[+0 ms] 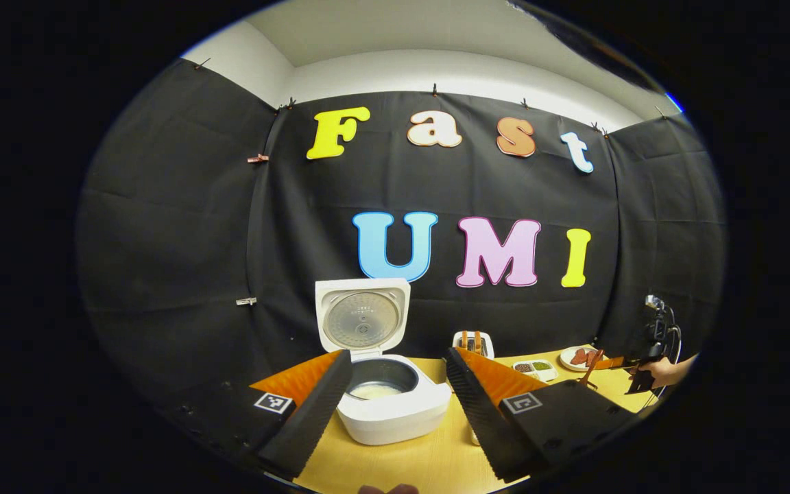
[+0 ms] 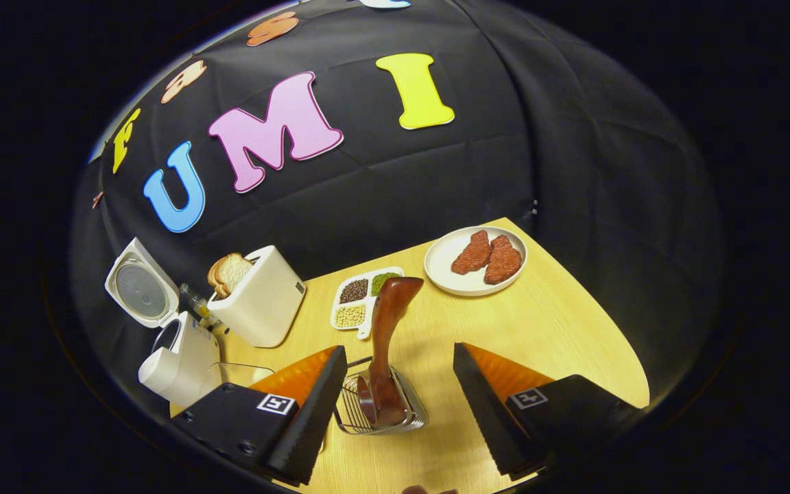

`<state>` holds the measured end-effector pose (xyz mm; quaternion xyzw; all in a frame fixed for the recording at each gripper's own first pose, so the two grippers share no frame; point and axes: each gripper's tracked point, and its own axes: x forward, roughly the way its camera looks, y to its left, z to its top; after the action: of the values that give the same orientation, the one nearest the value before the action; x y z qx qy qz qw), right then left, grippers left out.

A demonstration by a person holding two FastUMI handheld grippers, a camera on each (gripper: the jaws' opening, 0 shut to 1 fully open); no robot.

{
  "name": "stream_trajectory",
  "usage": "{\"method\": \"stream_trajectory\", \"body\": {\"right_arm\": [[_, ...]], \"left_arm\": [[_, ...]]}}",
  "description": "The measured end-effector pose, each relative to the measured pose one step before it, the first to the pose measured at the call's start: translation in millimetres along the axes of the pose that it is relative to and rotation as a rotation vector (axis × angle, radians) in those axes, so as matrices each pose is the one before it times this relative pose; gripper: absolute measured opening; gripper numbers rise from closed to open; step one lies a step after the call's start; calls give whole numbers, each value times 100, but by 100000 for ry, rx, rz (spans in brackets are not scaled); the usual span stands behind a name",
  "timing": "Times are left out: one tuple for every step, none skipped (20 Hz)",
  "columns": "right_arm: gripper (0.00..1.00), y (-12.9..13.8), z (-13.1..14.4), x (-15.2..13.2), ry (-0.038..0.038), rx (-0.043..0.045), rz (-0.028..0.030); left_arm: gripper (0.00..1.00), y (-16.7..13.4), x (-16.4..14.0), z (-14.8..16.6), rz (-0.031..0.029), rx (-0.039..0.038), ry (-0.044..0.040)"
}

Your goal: Close the left gripper, press the button to open the rice cooker; take a wooden spoon from the chopstick holder with the right hand, scoop a spoonful of rice and pour it into the rice cooker, then put the wooden spoon back into the chopstick holder.

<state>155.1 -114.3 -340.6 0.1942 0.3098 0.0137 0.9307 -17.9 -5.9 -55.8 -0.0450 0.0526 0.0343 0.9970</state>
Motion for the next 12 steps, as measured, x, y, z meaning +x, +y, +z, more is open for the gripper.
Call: {"method": "stream_trajectory", "body": {"right_arm": [[97, -425, 176, -874, -1226, -1112, -1868], [98, -275, 291, -1100, -1366, -1095, -1614], [98, -218, 512, -1130, -1808, -1069, -1270], [99, -111, 832, -862, -2154, -864, -975], [98, -80, 610, -1089, -2166, -704, -1106], [98, 88, 609, -1263, -2296, -391, -507], [98, 203, 690, -1113, -2470, -248, -136], [98, 147, 613, -1138, -2303, -355, -143], [98, 215, 541, -1088, -2106, -317, -95], [98, 290, 491, -877, -1588, -120, -29], [98, 200, 359, -852, -979, -105, -714], [98, -92, 110, -584, -288, -748, -1676]], "left_arm": [[95, 139, 264, 42, -597, -492, -42], [95, 145, 315, 213, -828, -814, -236], [95, 44, 390, 166, -970, -922, -384], [95, -36, 378, 237, -1080, -610, -180], [95, 96, 363, 95, -536, 105, -51], [95, 187, 510, 136, -356, 513, 556], [95, 55, 653, 331, -706, 634, -53], [95, 32, 478, 646, -746, 646, -1019], [95, 108, 598, 784, -743, 555, -1167], [95, 84, 774, 872, -770, 405, -1306], [95, 315, 824, 560, -84, 183, -462], [95, 501, 1011, 459, 499, 49, 666]]}}
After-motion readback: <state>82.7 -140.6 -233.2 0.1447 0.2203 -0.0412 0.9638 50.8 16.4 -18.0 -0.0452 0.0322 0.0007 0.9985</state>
